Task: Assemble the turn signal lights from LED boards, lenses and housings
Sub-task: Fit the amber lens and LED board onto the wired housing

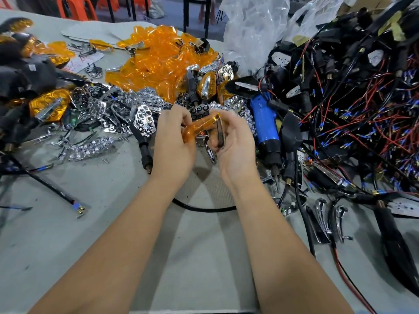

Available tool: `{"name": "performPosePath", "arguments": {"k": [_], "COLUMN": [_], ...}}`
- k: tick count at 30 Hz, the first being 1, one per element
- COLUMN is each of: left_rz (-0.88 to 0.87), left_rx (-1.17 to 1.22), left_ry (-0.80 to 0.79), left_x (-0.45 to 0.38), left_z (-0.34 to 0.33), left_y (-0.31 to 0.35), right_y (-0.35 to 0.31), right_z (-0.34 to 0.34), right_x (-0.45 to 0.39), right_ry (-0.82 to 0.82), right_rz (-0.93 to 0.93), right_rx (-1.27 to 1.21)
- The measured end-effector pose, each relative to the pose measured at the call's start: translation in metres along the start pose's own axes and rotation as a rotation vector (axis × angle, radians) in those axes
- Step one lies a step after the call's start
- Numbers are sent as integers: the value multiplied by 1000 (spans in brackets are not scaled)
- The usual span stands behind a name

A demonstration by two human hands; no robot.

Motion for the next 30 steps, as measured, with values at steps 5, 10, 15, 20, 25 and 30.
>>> {"name": "performPosePath", "arguments": {"k": [5,10,15,20,25,30], "left_rz": [18,174,468,506,576,643], "left_rx": [-54,329,492,594,693,868], "left_ry": [-161,-420,-314,-365,-334,-254], "left_x": [4,9,2,-2,-2,-3], "left_z": [-8,-7,-4,-2,-2,0], "left_y": [-3,-1,-8,-11,-12,-13], "right_y": [3,-1,-2,4,4,2], "right_z": [3,6,6,2,3,6], "right_x": [1,-2,-1,1,0,-4], "right_ry": [71,123,96,139,169,168], "right_rz": [-6,2,-22,32,100,146], "right_rx": [168,122,136,302,304,285]}}
Point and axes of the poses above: each hand's wrist, its own x-axis away from the middle knuckle, its own z-axis out of the back of the hand, y = z × x, the point moved 2 cm from there along -x, towards the middle knuckle, and after that the axes turned 3 degrees about y, right-handed, at the moved point
